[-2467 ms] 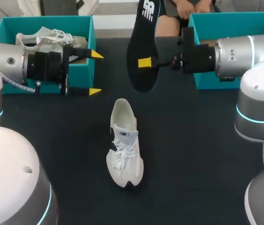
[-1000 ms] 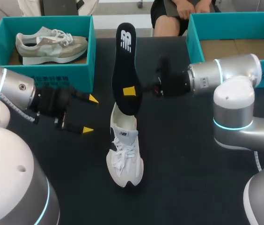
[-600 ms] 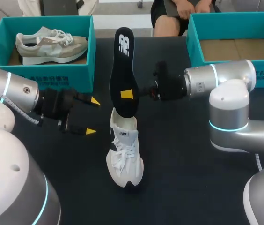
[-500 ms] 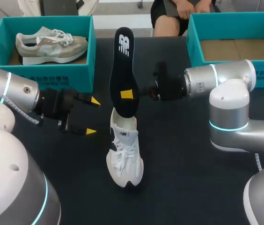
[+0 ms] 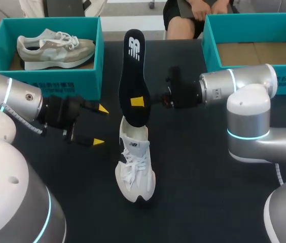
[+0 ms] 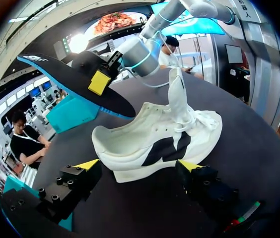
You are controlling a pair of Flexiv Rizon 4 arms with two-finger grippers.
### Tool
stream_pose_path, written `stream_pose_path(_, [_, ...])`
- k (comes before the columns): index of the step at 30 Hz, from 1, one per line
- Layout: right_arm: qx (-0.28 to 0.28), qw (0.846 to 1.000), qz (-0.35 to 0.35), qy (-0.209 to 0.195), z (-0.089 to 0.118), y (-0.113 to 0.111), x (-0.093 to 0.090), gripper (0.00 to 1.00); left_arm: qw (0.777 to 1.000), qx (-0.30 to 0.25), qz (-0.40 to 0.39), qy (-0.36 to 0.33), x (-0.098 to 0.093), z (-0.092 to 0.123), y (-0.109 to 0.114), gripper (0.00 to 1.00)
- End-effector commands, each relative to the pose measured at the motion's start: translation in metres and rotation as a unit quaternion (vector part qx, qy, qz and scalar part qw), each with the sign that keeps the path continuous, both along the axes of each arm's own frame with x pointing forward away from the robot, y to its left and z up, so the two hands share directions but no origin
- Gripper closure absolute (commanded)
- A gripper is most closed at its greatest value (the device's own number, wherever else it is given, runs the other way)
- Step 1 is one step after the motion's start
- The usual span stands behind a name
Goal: Take the shoe out of the shoebox, open the shoe tongue, remove and reinsert the insole, then place the shoe into the shoebox
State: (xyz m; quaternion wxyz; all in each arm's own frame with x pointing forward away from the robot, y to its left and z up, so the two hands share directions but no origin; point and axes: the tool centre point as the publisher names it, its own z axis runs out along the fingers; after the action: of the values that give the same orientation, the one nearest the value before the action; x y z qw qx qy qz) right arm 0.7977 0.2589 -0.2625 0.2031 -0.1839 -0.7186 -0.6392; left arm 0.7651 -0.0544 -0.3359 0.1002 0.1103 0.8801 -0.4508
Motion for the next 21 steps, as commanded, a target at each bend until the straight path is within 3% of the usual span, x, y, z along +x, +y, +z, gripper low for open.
stream_pose_path(1, [0.0, 1.0, -0.001, 0.0, -0.001, 0.002, 0.0, 1.0, 1.0, 0.002, 0.001, 0.0, -0.001, 0.001, 0.0, 0.0])
stream_pose_path(10, [-0.021, 0.999, -0.02, -0.032, 0.0, 0.015, 0.005, 1.0, 1.0, 0.022, 0.015, -0.001, -0.006, 0.006, -0.008, 0.0])
stream_pose_path(21, [-0.009, 0.998, -0.007, -0.063, -0.028, 0.018, 0.003, 1.0, 0.999, 0.027, 0.027, -0.006, -0.001, 0.01, -0.018, 0.0])
